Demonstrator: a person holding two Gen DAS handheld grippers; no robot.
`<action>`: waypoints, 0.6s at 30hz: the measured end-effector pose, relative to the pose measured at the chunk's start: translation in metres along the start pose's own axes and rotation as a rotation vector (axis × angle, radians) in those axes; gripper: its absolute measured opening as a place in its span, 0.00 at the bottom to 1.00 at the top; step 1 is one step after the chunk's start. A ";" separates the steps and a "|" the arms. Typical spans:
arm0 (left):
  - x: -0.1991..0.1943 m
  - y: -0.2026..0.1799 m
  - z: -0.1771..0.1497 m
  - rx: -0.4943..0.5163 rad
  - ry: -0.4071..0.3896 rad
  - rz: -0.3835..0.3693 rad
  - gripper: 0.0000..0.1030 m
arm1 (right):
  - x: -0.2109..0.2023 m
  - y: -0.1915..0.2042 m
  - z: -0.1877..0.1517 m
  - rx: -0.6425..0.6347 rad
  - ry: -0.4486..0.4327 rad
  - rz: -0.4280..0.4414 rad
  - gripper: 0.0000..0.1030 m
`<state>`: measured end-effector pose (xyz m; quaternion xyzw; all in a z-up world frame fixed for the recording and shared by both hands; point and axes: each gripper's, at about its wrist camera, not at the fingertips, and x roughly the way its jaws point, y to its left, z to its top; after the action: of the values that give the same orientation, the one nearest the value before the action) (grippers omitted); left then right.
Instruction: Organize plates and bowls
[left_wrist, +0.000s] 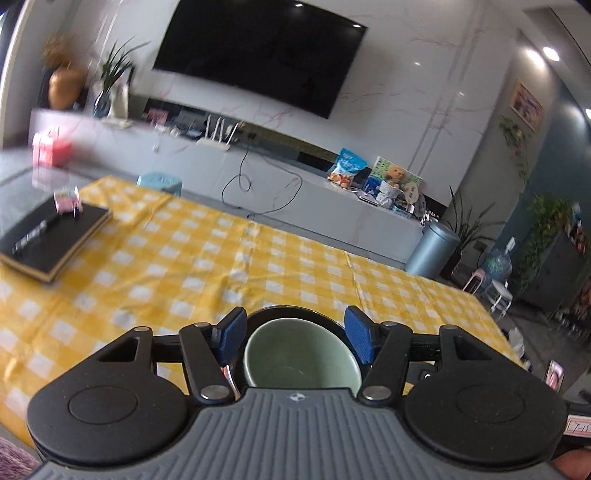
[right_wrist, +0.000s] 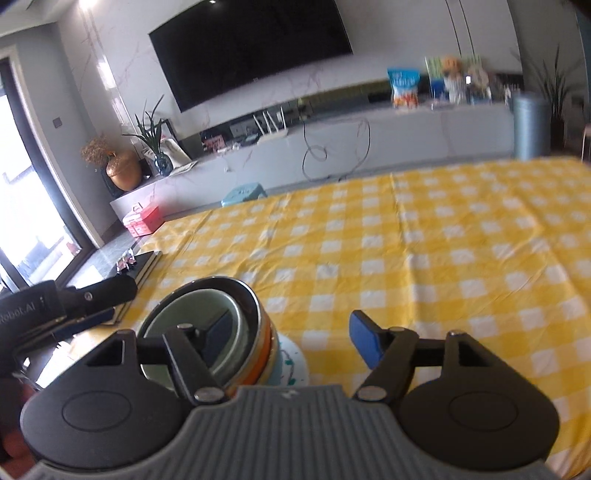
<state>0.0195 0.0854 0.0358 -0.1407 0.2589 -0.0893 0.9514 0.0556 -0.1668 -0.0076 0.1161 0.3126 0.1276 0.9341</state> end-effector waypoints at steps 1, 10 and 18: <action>-0.004 -0.007 -0.002 0.036 -0.002 0.007 0.68 | -0.006 0.001 -0.003 -0.031 -0.020 -0.012 0.68; -0.029 -0.042 -0.038 0.293 -0.008 0.141 0.68 | -0.048 0.001 -0.041 -0.204 -0.127 -0.108 0.70; -0.019 -0.049 -0.079 0.350 0.085 0.224 0.68 | -0.063 0.000 -0.070 -0.271 -0.168 -0.186 0.71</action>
<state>-0.0424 0.0262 -0.0052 0.0602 0.2932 -0.0322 0.9536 -0.0357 -0.1768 -0.0271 -0.0301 0.2230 0.0716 0.9717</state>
